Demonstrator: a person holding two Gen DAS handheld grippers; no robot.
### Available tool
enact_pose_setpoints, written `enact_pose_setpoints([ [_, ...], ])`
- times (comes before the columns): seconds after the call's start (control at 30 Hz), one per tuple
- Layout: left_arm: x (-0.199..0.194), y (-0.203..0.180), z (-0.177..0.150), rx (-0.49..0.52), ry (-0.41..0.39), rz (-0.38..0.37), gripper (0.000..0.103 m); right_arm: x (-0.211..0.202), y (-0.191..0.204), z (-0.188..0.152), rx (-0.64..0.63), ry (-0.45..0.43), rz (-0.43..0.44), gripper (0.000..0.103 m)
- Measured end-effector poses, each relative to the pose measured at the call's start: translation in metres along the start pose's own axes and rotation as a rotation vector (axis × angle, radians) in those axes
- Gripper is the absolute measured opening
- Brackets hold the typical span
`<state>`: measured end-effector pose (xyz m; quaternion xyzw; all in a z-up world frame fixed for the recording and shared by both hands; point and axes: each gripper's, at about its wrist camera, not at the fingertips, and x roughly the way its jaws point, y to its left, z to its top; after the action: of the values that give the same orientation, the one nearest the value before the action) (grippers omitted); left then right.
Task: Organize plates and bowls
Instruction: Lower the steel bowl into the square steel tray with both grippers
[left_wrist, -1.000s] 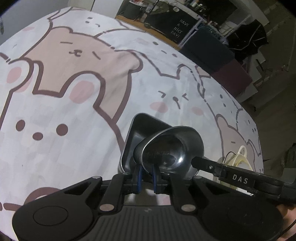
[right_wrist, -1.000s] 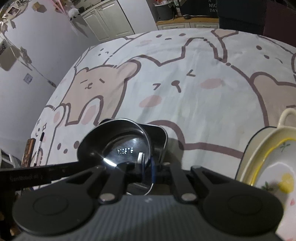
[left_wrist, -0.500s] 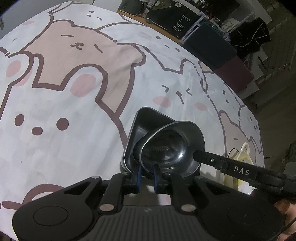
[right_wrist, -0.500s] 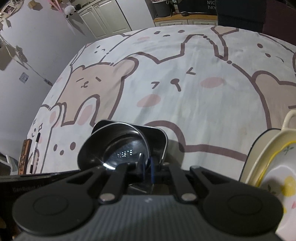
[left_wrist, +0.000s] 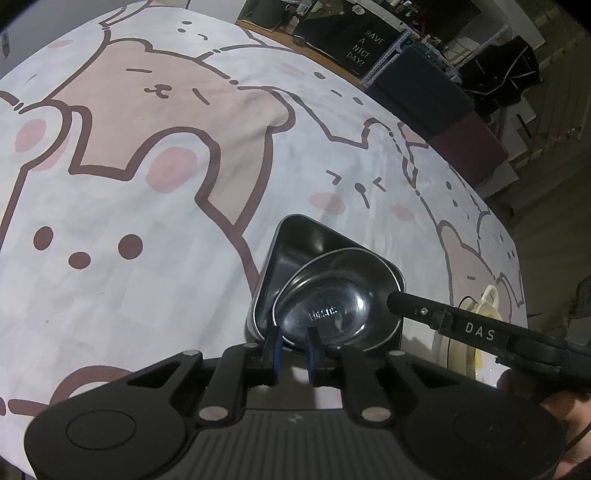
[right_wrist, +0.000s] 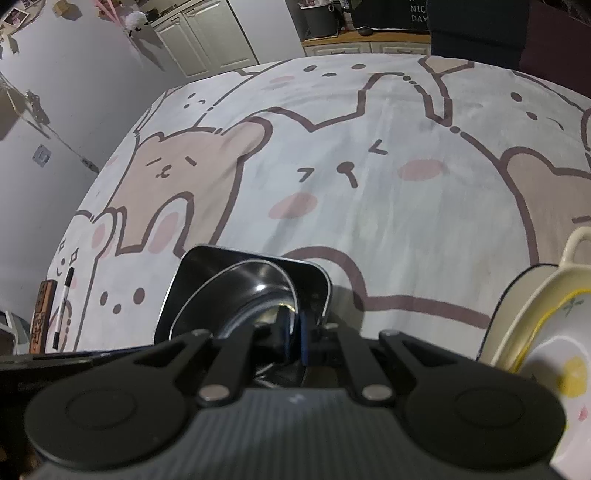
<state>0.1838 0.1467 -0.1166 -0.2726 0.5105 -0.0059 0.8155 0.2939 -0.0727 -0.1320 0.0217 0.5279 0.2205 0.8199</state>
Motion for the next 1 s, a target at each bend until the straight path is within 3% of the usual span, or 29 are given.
enact_pose_setpoints([
  [0.13,-0.002,-0.001,-0.001,0.007,-0.004,-0.004,0.021,0.001,0.002,0.001,-0.005,-0.009,-0.001,0.006],
  [0.5,-0.004,-0.001,-0.001,0.016,0.000,-0.007,0.021,0.002,0.004,0.003,-0.019,-0.024,-0.019,0.006],
  [0.67,-0.004,-0.002,-0.001,0.020,-0.003,-0.007,0.022,-0.002,0.006,0.003,-0.031,-0.038,-0.017,0.012],
  [0.77,-0.005,-0.004,-0.001,0.027,-0.007,-0.009,0.023,-0.008,0.007,0.004,-0.029,-0.054,-0.005,0.022],
  [0.9,-0.010,-0.009,-0.001,0.058,-0.026,-0.003,0.035,-0.016,0.007,0.004,-0.025,-0.076,-0.001,0.029],
  [0.97,-0.015,-0.011,0.001,0.085,-0.051,0.005,0.041,-0.020,0.007,0.003,-0.019,-0.090,-0.002,0.049],
  [1.0,-0.017,-0.011,0.003,0.096,-0.068,0.009,0.046,-0.023,0.006,0.002,-0.017,-0.100,-0.001,0.052],
])
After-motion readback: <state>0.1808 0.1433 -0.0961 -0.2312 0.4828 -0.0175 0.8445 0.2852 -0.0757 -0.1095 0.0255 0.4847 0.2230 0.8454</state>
